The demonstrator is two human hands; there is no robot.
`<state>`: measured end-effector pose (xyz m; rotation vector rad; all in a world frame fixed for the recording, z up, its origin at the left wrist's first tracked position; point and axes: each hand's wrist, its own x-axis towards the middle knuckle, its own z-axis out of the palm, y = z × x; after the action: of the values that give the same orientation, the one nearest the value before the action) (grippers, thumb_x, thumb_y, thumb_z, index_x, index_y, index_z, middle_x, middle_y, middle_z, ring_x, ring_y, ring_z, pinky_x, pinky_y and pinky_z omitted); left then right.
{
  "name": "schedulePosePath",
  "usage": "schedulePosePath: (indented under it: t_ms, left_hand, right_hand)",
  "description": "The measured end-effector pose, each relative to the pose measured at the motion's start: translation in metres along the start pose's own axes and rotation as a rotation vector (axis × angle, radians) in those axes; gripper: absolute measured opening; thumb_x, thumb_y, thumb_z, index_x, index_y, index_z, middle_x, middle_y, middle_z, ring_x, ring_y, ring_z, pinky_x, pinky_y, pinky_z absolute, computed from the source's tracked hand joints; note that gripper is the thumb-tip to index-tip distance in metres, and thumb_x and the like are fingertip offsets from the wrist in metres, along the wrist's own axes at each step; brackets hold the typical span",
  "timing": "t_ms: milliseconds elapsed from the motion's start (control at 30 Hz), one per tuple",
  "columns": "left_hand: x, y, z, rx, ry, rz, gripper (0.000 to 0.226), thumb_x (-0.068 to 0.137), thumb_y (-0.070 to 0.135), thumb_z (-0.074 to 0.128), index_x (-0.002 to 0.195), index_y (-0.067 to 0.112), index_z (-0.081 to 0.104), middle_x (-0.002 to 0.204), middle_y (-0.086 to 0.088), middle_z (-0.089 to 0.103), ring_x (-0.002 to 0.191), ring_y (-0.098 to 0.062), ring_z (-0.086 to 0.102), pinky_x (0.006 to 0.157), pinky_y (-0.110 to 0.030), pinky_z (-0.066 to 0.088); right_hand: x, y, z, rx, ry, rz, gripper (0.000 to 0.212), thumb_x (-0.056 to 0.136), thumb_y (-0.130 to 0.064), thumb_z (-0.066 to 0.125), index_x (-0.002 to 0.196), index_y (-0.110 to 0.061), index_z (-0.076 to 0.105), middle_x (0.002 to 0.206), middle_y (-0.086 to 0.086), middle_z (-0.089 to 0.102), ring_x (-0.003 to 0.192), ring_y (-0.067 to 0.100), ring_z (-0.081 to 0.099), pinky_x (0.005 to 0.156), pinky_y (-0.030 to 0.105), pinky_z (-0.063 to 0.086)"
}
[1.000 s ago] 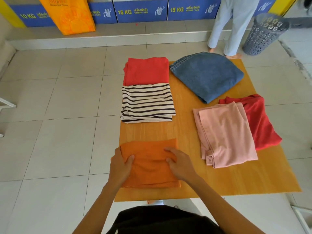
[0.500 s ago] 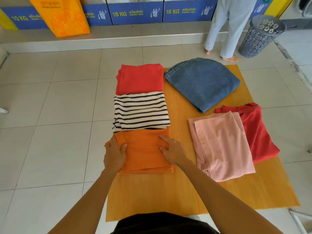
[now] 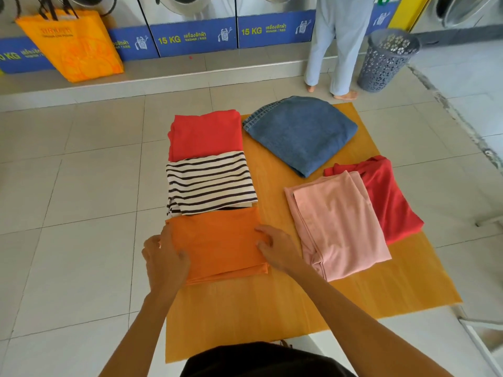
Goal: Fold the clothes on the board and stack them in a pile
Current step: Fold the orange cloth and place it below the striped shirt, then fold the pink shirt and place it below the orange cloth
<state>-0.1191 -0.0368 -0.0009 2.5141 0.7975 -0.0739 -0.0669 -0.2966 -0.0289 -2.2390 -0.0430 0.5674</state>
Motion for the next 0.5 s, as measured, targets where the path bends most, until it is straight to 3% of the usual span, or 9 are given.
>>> schedulePosePath:
  t_ms: [100, 200, 300, 500]
  left_hand:
    - [-0.019, 0.013, 0.001, -0.031, -0.016, 0.065, 0.067, 0.089, 0.021, 0.064, 0.148, 0.022, 0.031, 0.145, -0.017, 0.037, 0.129, -0.040, 0.039, 0.094, -0.055, 0.048]
    - [-0.033, 0.037, 0.006, -0.048, -0.057, 0.145, 0.066, 0.090, 0.022, 0.064, 0.148, 0.022, 0.033, 0.148, -0.015, 0.036, 0.134, -0.040, 0.037, 0.101, -0.061, 0.044]
    - [-0.046, 0.066, 0.011, -0.064, -0.123, 0.250, 0.064, 0.091, 0.022, 0.064, 0.148, 0.022, 0.035, 0.147, -0.012, 0.041, 0.134, -0.035, 0.041, 0.101, -0.055, 0.047]
    - [-0.070, 0.116, 0.033, -0.107, -0.304, 0.487, 0.054, 0.091, 0.014, 0.062, 0.143, 0.015, 0.046, 0.144, -0.011, 0.047, 0.137, -0.028, 0.036, 0.110, -0.046, 0.037]
  right_hand:
    - [-0.029, 0.004, -0.006, 0.070, 0.127, 0.029, 0.034, 0.095, -0.028, 0.056, 0.129, -0.031, 0.061, 0.103, -0.011, 0.064, 0.091, 0.005, 0.062, 0.066, 0.010, 0.042]
    - [-0.058, 0.008, -0.016, 0.169, 0.213, 0.040, 0.024, 0.094, -0.028, 0.059, 0.116, -0.028, 0.068, 0.082, -0.015, 0.064, 0.072, 0.001, 0.062, 0.060, 0.018, 0.045]
    - [-0.083, 0.015, -0.027, 0.229, 0.248, 0.075, 0.021, 0.094, -0.025, 0.057, 0.112, -0.028, 0.068, 0.086, -0.008, 0.069, 0.075, 0.010, 0.068, 0.068, 0.027, 0.056]
    - [-0.125, 0.047, -0.051, 0.356, 0.372, 0.197, 0.023, 0.093, -0.014, 0.051, 0.103, -0.024, 0.070, 0.086, -0.004, 0.072, 0.066, 0.009, 0.069, 0.061, 0.020, 0.055]
